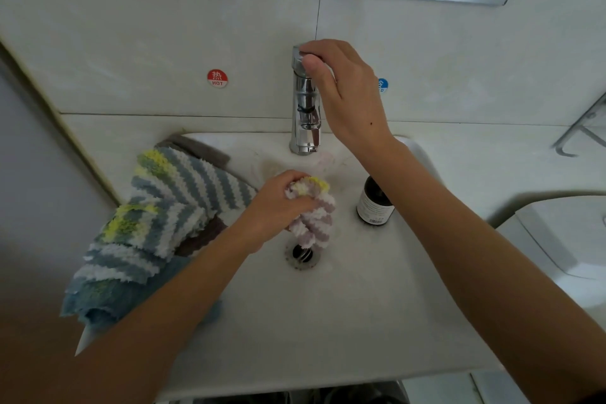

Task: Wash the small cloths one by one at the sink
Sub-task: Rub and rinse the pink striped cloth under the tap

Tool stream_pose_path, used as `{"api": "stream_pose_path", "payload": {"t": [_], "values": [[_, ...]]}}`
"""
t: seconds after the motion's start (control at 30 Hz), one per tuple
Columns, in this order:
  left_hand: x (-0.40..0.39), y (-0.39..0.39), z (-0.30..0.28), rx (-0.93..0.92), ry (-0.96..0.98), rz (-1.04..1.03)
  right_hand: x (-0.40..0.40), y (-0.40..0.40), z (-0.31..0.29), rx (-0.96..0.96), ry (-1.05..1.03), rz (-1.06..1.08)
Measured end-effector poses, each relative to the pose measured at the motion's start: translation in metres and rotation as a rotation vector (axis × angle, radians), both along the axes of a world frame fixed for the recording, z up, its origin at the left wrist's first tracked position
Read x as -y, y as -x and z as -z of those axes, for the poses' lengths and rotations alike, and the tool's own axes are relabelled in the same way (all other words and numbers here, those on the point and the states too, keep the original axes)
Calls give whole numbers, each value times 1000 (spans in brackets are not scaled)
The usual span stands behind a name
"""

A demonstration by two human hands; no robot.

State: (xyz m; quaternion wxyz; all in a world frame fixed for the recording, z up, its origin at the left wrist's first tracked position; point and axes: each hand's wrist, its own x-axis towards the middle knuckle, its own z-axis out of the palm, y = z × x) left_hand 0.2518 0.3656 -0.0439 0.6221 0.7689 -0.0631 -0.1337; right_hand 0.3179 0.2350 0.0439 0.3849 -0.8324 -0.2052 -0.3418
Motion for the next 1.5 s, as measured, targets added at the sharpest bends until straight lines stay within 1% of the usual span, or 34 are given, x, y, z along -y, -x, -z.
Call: {"api": "stream_pose_path", "payload": {"t": [0.2, 0.6, 0.83, 1.0, 1.33, 1.5], "values": [[-3, -2, -3, 8, 14, -15, -1, -2, -4, -15, -10, 10], [-9, -6, -4, -57, 13, -12, -2, -8, -5, -18, -30, 28], [-18, -7, -10, -150, -67, 131, -3, -6, -3, -33, -67, 21], [-26, -11, -11, -210, -104, 159, -2, -3, -3, -55, -95, 4], [-28, -11, -14, -193, 17, 95, -6, 6, 2, -25, -150, -18], [-20, -8, -10, -218, 53, 94, -4, 17, 14, -31, -101, -38]]}}
